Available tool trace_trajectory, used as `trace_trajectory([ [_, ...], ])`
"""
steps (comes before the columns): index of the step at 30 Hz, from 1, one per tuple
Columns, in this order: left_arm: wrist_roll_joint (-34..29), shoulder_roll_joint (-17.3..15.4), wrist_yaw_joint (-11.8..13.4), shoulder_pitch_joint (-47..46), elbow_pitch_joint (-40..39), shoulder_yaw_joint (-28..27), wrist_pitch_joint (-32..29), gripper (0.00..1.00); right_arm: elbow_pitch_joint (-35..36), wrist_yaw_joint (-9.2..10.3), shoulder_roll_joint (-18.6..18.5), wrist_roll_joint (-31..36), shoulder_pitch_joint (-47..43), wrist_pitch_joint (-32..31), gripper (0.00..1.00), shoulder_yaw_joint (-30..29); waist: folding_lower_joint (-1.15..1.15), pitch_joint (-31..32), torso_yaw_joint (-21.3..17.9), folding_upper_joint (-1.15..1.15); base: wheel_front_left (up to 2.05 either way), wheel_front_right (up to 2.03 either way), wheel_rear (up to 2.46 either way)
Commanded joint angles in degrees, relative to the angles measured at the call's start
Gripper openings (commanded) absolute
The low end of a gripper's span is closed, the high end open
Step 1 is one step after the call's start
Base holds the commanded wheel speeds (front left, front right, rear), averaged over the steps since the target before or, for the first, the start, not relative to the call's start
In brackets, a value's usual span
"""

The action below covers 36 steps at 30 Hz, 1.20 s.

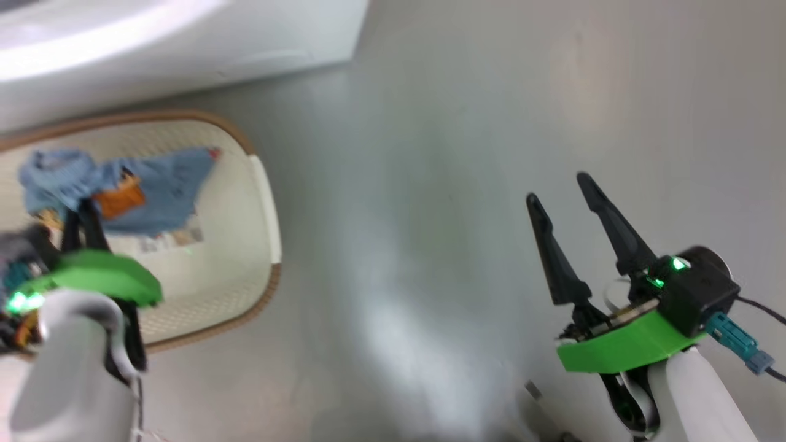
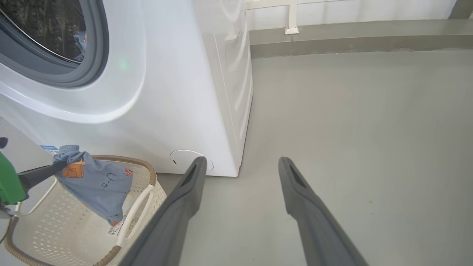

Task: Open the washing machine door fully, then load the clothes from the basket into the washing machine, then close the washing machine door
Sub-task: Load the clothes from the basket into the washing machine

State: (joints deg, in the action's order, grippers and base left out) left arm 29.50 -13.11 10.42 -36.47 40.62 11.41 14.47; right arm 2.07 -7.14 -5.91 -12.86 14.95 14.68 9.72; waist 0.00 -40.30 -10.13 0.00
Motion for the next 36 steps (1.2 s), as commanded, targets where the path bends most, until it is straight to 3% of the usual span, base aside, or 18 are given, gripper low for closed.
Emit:
trace_trajectory([
  [1,-1.44,-0.91,0.79,3.85,-3.54,-2.44,0.51,0.0,1.03,-0.35,-0.5,0.7,-2.84,-0.43,1.0,0.31,0.0,7.47,4.95,0.0,0.0,0.0,0.0],
  [17,-12.28,2.79,0.48,25.05,-25.59,-3.53,0.52,0.0,3.07,-0.35,-0.08,2.82,-12.41,-6.33,1.0,-2.89,0.0,27.04,9.55,0.0,0.0,0.0,0.0],
  [36,-14.22,-0.91,1.54,37.57,-41.16,-2.01,-3.86,0.0,7.86,-0.35,0.99,4.48,-19.42,-10.33,1.0,-4.11,0.0,37.44,10.51,0.0,0.0,0.0,0.0],
])
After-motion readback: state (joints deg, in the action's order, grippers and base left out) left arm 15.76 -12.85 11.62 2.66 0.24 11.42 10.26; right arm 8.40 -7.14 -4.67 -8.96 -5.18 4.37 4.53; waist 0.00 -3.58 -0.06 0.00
